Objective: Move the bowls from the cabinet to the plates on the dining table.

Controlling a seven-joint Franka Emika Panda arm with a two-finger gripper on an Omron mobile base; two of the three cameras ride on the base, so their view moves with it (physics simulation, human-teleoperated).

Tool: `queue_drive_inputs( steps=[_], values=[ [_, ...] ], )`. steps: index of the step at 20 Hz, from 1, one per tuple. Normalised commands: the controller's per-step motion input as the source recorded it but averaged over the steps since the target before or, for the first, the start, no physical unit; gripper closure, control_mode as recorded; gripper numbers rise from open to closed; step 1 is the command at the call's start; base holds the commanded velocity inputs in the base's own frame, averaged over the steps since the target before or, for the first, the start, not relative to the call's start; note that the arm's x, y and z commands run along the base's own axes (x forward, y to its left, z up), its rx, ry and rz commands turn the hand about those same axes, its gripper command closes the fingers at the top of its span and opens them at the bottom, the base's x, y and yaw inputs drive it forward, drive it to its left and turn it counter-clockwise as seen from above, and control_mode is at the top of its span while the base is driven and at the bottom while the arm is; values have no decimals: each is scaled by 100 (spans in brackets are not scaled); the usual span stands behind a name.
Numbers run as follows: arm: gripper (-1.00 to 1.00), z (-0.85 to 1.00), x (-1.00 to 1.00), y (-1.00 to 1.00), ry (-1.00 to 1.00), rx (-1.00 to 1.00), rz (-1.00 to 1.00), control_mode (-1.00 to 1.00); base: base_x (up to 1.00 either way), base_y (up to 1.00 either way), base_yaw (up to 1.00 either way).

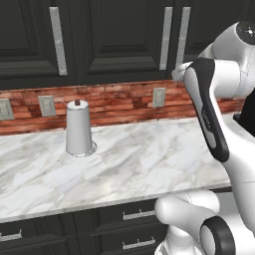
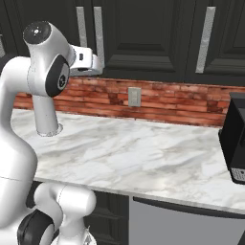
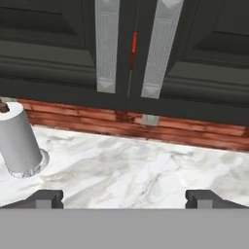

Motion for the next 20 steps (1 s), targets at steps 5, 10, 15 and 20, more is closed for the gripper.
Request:
queue_drive_inputs(
  steps=[5, 10, 15, 20],
  values=[
    [-100, 17, 1, 0, -13, 0, 0, -100, 0, 0, 0],
    [-100, 16, 4, -3, -9, 0, 0, -100, 0, 0, 0],
    [-100, 14, 12, -5, -4, 0, 0, -100, 0, 0, 0],
    [-100, 13, 15, -2, 0, 2, 0, -100, 0, 0, 0]
  ],
)
